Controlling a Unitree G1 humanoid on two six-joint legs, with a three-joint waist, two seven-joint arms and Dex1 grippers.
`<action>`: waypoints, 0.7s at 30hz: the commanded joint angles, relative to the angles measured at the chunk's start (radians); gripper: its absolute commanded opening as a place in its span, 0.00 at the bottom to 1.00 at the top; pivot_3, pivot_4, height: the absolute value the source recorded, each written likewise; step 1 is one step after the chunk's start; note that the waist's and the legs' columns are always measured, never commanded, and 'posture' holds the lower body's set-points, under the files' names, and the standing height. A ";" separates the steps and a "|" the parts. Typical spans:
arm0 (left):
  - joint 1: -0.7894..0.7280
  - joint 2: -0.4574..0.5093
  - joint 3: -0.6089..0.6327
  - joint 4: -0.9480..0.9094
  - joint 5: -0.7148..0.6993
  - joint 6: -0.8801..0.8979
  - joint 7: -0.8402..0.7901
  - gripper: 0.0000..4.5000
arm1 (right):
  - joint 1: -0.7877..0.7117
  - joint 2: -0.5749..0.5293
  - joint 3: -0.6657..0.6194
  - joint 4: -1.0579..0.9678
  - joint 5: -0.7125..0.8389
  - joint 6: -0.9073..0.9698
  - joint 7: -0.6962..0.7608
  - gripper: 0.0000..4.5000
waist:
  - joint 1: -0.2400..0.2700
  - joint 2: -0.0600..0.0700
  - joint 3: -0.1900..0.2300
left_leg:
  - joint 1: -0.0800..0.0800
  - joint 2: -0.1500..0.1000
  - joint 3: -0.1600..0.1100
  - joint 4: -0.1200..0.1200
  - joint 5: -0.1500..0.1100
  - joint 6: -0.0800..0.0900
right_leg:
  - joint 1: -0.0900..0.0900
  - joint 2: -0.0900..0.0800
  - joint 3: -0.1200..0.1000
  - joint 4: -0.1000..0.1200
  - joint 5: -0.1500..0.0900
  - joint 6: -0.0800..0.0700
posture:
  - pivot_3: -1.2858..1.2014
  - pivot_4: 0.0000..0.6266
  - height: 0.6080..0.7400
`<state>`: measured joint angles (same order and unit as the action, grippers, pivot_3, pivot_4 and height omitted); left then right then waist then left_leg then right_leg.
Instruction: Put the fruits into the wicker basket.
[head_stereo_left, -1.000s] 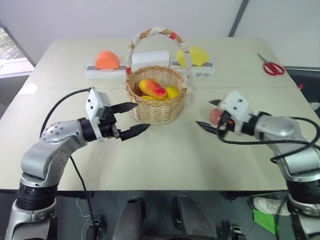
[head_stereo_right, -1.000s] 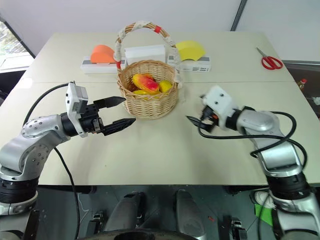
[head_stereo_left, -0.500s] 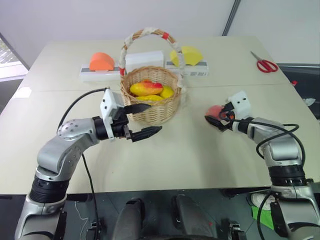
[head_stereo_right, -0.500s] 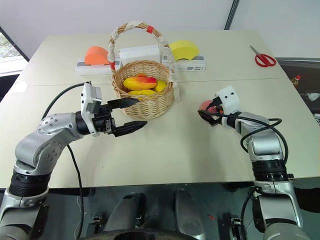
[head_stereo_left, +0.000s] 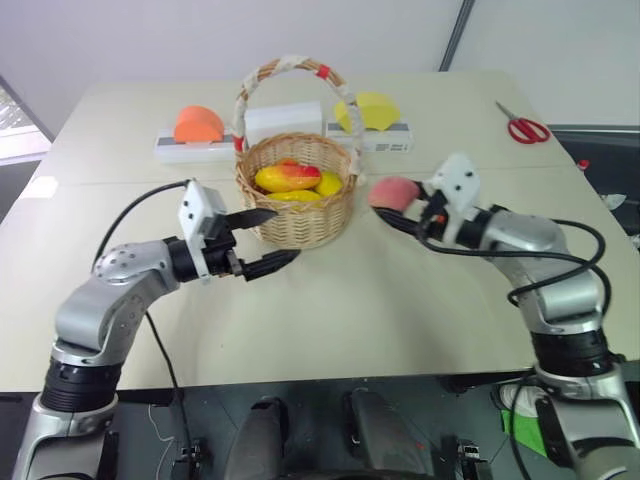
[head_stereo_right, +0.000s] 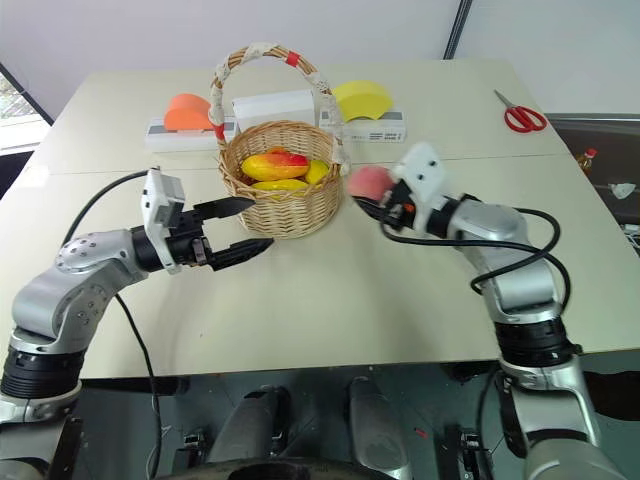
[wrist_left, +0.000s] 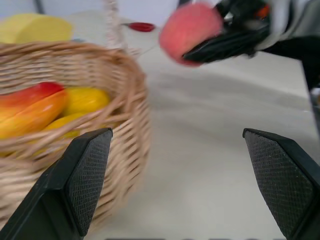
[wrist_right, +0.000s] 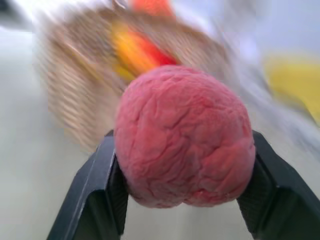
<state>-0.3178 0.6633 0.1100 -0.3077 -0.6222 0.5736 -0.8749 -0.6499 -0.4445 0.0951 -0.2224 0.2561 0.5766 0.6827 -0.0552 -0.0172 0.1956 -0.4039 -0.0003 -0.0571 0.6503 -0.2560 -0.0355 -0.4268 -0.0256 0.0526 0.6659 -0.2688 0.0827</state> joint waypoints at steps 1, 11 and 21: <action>0.005 0.007 0.035 -0.026 -0.010 -0.021 0.000 1.00 | -0.122 0.112 0.058 0.068 -0.048 0.027 -0.112 0.49 | 0.003 0.000 0.000 | 0.000 0.000 -0.001 0.000 0.000 -0.001 | 0.000 0.000 0.000 0.000 0.000 0.000 | 0.52 0.24 1.00; 0.063 -0.025 0.068 -0.117 -0.031 -0.002 0.078 1.00 | -0.242 0.248 0.080 0.277 -0.131 -0.112 -0.204 0.99 | 0.025 -0.001 -0.001 | -0.004 -0.004 -0.002 -0.001 0.000 -0.001 | -0.002 -0.006 -0.002 -0.002 0.000 0.000 | 0.52 0.24 1.00; 0.068 -0.035 0.072 -0.106 -0.039 -0.012 0.103 1.00 | 0.016 0.013 -0.075 -0.084 0.090 0.019 -0.002 0.99 | 0.017 -0.001 -0.001 | -0.004 -0.003 -0.002 0.000 0.000 0.000 | -0.001 -0.005 -0.002 -0.002 0.000 0.000 | 0.52 0.24 1.00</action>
<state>-0.2385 0.6277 0.1664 -0.3970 -0.6503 0.5793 -0.7756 -0.6300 -0.4235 0.0602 -0.2425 0.3043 0.5717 0.6773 -0.0382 -0.0182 0.1949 -0.4075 -0.0026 -0.0587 0.6498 -0.2558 -0.0360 -0.4282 -0.0304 0.0510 0.6639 -0.2685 0.0826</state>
